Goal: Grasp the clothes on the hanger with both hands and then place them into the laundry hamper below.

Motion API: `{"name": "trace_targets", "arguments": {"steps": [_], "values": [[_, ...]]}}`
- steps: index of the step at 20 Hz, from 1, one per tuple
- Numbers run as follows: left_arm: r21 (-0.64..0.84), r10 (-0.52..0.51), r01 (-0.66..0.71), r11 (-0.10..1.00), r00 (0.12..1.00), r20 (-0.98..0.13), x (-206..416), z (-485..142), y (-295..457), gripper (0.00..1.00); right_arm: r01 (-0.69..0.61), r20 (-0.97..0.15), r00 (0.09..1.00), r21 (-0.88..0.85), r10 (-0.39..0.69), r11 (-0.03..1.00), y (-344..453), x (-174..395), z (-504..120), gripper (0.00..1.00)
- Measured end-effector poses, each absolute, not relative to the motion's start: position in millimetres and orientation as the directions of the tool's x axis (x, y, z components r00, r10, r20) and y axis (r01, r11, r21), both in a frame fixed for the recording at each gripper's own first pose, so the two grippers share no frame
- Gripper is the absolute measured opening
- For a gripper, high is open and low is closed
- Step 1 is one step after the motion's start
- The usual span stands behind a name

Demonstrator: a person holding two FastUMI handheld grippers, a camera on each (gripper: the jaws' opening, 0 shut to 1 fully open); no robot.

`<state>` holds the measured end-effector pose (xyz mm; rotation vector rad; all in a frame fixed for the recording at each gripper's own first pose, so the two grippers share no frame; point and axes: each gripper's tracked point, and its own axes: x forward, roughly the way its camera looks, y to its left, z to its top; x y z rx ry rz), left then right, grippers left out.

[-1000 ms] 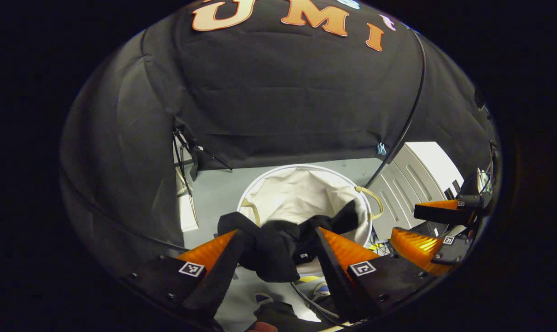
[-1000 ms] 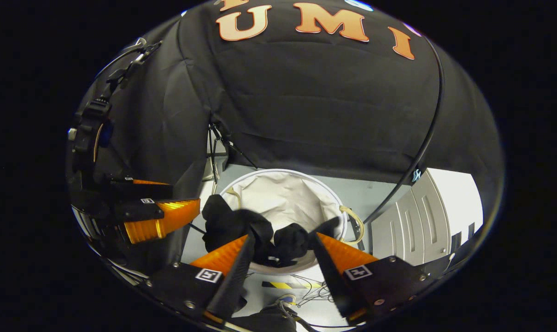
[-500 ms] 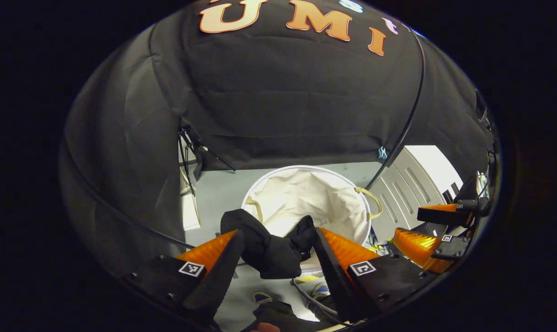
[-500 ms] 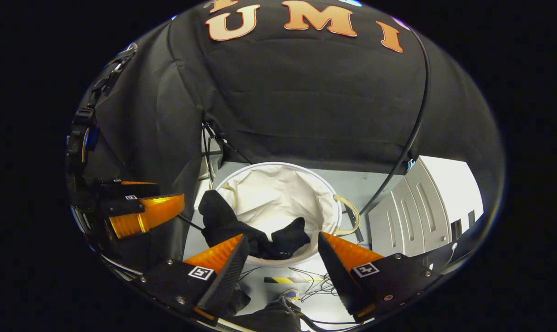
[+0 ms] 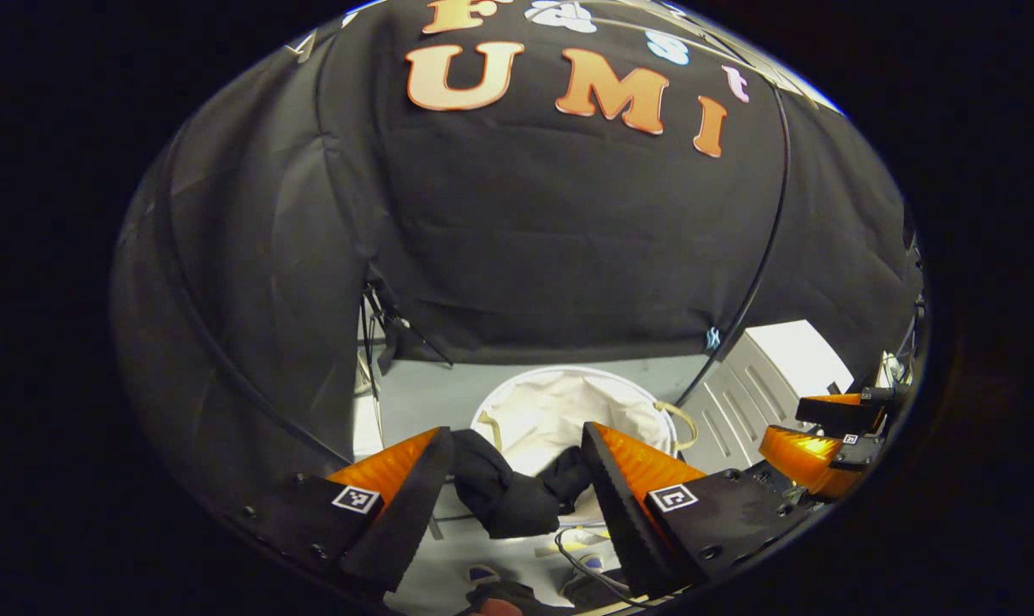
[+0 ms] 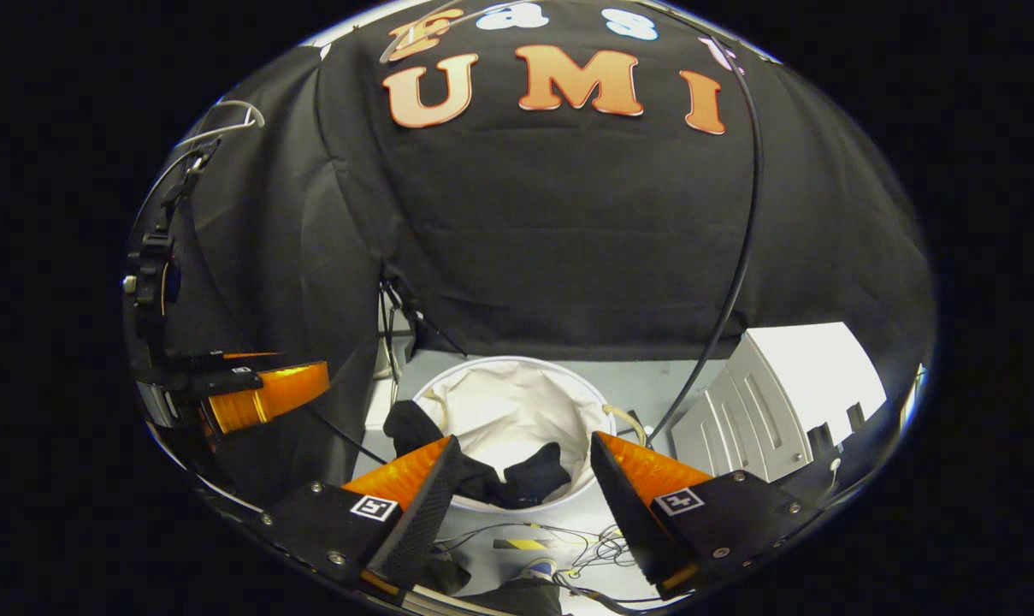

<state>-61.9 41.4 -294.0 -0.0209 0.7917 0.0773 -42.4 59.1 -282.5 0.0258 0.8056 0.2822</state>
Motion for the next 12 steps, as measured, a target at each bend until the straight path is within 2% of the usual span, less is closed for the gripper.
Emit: {"name": "trace_targets", "arguments": {"steps": [5,11,12], "values": [[0.013,0.116,-0.137,0.990,0.777,-0.619,-59,-233,62,0.99,-0.206,-0.632,0.740,0.114,0.231,0.972,39,-33,-215,0.93],[-0.032,0.102,-0.130,0.991,0.886,-0.452,-44,-133,51,0.95,-0.201,-0.450,0.863,0.112,0.230,0.973,38,-1,-117,0.93],[-0.036,0.100,-0.127,0.991,0.901,-0.422,-47,-116,49,1.00,-0.201,-0.420,0.879,0.105,0.226,0.974,35,3,-104,0.93]]}}
